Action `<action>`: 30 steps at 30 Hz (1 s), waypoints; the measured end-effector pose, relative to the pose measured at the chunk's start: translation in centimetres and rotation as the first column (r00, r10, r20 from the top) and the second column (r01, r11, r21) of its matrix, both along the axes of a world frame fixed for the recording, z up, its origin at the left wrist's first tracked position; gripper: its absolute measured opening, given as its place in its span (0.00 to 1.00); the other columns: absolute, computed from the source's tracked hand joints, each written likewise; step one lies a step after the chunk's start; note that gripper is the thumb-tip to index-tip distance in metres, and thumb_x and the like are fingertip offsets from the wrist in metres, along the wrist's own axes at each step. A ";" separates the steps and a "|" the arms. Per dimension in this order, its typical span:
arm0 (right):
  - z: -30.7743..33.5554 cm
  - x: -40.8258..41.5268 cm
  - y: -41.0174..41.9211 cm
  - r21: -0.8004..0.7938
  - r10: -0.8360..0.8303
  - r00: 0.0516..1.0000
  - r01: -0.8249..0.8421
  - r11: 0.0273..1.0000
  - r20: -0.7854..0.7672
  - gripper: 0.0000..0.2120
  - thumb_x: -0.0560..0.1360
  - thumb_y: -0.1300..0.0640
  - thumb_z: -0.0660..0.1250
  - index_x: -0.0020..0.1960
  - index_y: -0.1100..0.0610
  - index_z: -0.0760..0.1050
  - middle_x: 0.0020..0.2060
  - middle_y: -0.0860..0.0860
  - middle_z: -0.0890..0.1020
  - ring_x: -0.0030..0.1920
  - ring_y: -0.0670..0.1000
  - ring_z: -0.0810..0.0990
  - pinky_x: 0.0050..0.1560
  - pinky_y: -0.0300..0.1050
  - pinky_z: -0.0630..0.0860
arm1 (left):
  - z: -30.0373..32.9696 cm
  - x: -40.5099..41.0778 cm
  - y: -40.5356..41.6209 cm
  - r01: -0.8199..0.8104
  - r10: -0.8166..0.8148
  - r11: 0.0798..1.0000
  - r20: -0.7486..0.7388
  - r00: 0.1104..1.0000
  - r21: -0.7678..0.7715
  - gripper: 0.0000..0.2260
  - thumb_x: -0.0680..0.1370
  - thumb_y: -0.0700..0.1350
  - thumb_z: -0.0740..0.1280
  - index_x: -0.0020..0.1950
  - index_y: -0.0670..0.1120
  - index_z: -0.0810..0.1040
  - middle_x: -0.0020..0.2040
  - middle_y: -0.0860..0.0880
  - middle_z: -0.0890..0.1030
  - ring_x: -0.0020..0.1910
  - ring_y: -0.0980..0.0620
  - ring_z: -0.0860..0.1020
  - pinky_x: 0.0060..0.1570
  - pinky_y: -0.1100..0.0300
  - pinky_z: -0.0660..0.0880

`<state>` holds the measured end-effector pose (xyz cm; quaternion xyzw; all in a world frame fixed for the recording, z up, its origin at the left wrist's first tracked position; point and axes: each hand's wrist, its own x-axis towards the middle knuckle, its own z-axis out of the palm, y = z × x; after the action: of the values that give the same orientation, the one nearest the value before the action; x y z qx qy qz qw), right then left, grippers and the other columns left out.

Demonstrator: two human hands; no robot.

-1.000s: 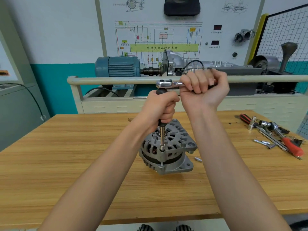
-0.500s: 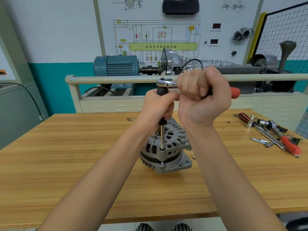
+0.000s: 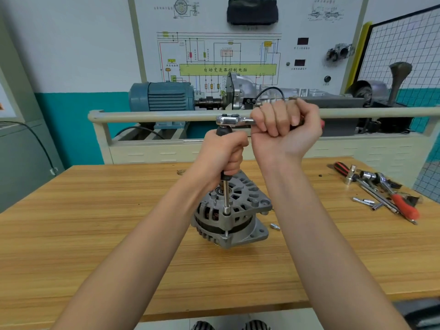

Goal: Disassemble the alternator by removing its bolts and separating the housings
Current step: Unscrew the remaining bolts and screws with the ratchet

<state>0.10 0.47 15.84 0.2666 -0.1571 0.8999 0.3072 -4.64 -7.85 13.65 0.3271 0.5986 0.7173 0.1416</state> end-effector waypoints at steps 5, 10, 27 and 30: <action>-1.8 1.6 -4.4 0.352 -0.638 0.656 0.755 0.554 -0.403 0.15 0.71 0.63 0.57 0.27 0.54 0.67 0.22 0.42 0.66 0.25 0.41 0.64 0.29 0.38 0.61 | 0.0 0.6 0.5 -0.234 0.229 0.971 -0.089 0.969 -0.054 0.17 0.79 0.34 0.57 0.32 0.47 0.64 0.28 0.48 0.67 0.27 0.52 0.65 0.27 0.65 0.63; -1.4 1.3 -4.7 0.396 -0.665 0.573 0.817 0.418 -0.479 0.13 0.69 0.63 0.59 0.28 0.52 0.70 0.22 0.39 0.66 0.25 0.38 0.64 0.29 0.35 0.61 | -0.3 0.6 0.5 -0.386 0.382 0.922 -0.121 0.916 -0.011 0.14 0.78 0.36 0.62 0.33 0.45 0.66 0.28 0.49 0.70 0.25 0.54 0.67 0.21 0.67 0.65; 0.2 -1.3 0.4 -0.007 0.157 0.987 -0.157 0.988 0.026 0.18 0.70 0.61 0.55 0.21 0.55 0.61 0.16 0.48 0.59 0.20 0.47 0.52 0.23 0.40 0.56 | -0.1 -0.7 -1.1 0.100 -0.100 0.995 0.041 0.994 0.005 0.25 0.76 0.34 0.58 0.20 0.50 0.59 0.18 0.53 0.56 0.16 0.57 0.52 0.20 0.70 0.53; -0.4 0.1 -1.7 0.213 -0.131 0.986 0.151 0.965 -0.105 0.20 0.73 0.63 0.54 0.22 0.53 0.63 0.17 0.46 0.61 0.22 0.47 0.55 0.27 0.42 0.58 | 0.1 -0.4 -1.0 0.001 -0.001 1.000 0.015 1.000 -0.011 0.25 0.76 0.33 0.58 0.21 0.51 0.58 0.18 0.53 0.56 0.17 0.56 0.52 0.22 0.71 0.53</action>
<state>0.20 -1.21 15.44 0.3274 -0.2603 0.8398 0.3461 -5.09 -8.82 13.74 0.3212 0.6015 0.7163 0.1481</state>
